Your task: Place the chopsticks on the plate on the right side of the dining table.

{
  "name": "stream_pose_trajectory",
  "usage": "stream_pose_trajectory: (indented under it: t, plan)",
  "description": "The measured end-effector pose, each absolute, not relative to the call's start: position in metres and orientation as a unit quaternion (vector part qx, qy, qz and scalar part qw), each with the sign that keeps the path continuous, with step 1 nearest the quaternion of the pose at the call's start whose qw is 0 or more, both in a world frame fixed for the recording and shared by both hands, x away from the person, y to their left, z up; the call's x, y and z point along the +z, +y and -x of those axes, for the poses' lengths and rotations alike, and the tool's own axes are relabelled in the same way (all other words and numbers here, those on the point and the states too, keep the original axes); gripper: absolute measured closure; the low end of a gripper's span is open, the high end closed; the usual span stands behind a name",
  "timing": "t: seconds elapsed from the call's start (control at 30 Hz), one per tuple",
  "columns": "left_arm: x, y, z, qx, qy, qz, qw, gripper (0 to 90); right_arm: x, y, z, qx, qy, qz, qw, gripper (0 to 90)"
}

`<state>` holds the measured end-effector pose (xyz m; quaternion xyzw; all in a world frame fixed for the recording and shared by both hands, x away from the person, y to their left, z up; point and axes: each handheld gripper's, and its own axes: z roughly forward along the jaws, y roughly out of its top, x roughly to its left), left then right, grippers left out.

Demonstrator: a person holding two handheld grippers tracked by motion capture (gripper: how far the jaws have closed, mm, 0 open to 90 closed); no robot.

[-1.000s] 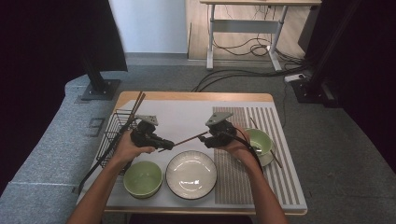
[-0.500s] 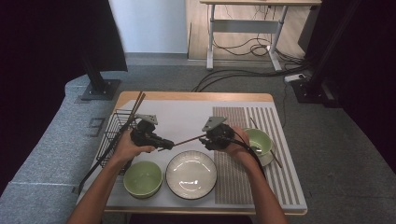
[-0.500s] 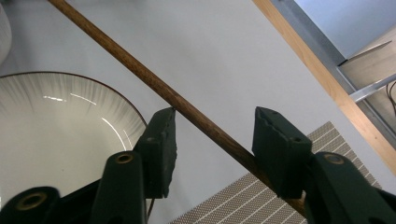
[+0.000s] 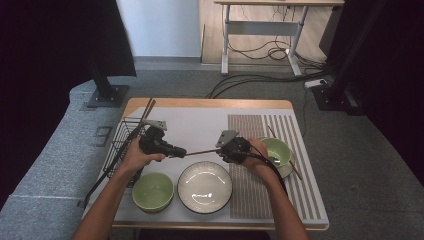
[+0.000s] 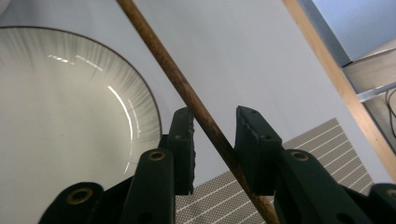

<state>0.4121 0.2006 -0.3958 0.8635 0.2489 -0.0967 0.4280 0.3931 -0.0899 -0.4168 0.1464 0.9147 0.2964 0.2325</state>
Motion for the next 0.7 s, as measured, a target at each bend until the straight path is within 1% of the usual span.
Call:
stream_pose_trajectory:
  t: [0.2,0.3,0.37,0.43,0.47,0.57,0.7]
  plan:
    - [-0.396,0.203,-0.417,-0.097,0.258,-0.847,0.454,86.1,-0.422,-0.092,-0.391,0.295,0.924,-0.129,0.206,75.3]
    - [-0.394,0.205,-0.418,-0.067,0.271,-0.84,0.464,84.7,-0.423,-0.094,-0.39,0.304,0.924,-0.126,0.194,78.2]
    - [-0.392,0.206,-0.419,-0.052,0.281,-0.833,0.473,82.3,-0.424,-0.095,-0.39,0.312,0.925,-0.121,0.179,80.5]
    - [-0.391,0.206,-0.419,-0.032,0.292,-0.829,0.476,76.0,-0.425,-0.096,-0.388,0.315,0.927,-0.115,0.167,83.6]
    - [-0.391,0.205,-0.419,-0.028,0.294,-0.83,0.474,75.1,-0.425,-0.096,-0.387,0.317,0.927,-0.115,0.163,84.2]
    - [-0.392,0.204,-0.418,-0.005,0.304,-0.83,0.467,70.7,-0.428,-0.099,-0.387,0.32,0.927,-0.117,0.155,84.3]
    - [-0.393,0.202,-0.418,0.004,0.308,-0.828,0.468,65.8,-0.433,-0.102,-0.387,0.319,0.929,-0.117,0.146,84.6]
